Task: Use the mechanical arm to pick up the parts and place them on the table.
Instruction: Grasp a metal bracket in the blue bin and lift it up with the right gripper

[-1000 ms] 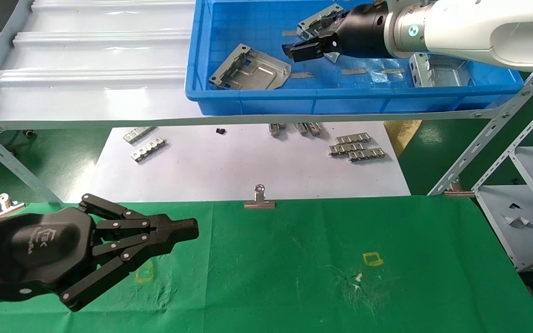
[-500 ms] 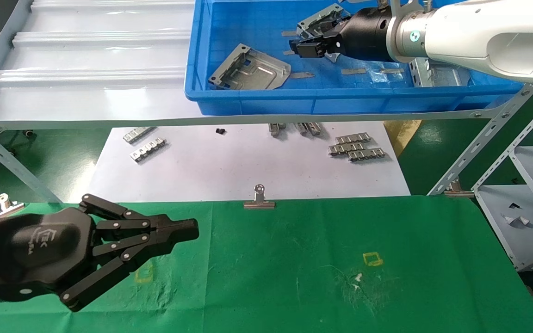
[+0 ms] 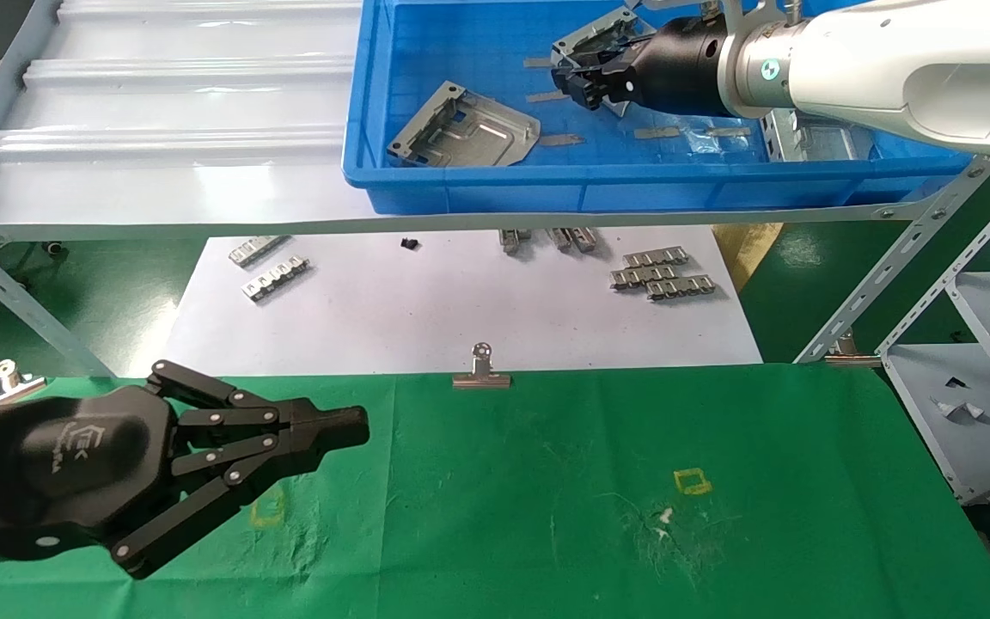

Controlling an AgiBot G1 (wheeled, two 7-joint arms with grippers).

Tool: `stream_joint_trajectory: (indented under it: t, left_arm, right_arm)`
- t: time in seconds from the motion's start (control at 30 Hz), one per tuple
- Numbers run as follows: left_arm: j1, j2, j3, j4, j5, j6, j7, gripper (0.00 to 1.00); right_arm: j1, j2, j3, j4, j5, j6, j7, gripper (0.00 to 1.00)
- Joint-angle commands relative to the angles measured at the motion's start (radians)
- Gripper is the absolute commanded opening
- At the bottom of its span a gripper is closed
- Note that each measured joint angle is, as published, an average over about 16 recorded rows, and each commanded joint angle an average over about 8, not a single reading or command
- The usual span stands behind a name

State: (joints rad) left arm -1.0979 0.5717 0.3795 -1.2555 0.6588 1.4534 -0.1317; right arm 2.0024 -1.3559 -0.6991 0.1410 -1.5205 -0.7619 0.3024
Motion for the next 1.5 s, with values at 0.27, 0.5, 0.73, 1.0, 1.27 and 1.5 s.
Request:
stream_joint_trajectory:
  t: [0.27, 0.5, 0.73, 1.0, 1.27, 1.5]
  left_arm:
    - [0.0, 0.0, 0.0, 0.0, 0.0, 0.0, 0.0, 0.0]
    - [0.0, 0.0, 0.0, 0.0, 0.0, 0.0, 0.0, 0.0]
    - [0.0, 0.0, 0.0, 0.0, 0.0, 0.0, 0.0, 0.42]
    - [0.0, 0.0, 0.0, 0.0, 0.0, 0.0, 0.0, 1.0]
    - [0.0, 0.0, 0.0, 0.0, 0.0, 0.0, 0.0, 1.0]
    - [0.0, 0.0, 0.0, 0.0, 0.0, 0.0, 0.0, 1.0]
  right_arm:
    - [0.003, 0.001, -0.028, -0.001, -0.004, 0.0, -0.001, 0.0]
    - [0.014, 0.006, -0.04, 0.001, 0.003, -0.012, -0.017, 0.0]
    - [0.063, 0.03, -0.028, 0.017, 0.035, -0.091, -0.082, 0.0]
    - [0.142, 0.123, 0.0, 0.052, 0.094, -0.382, -0.214, 0.0]
    - [0.211, 0.239, -0.008, 0.102, 0.104, -0.693, -0.293, 0.0]
    - [0.204, 0.345, -0.046, 0.252, 0.153, -0.836, -0.309, 0.0]
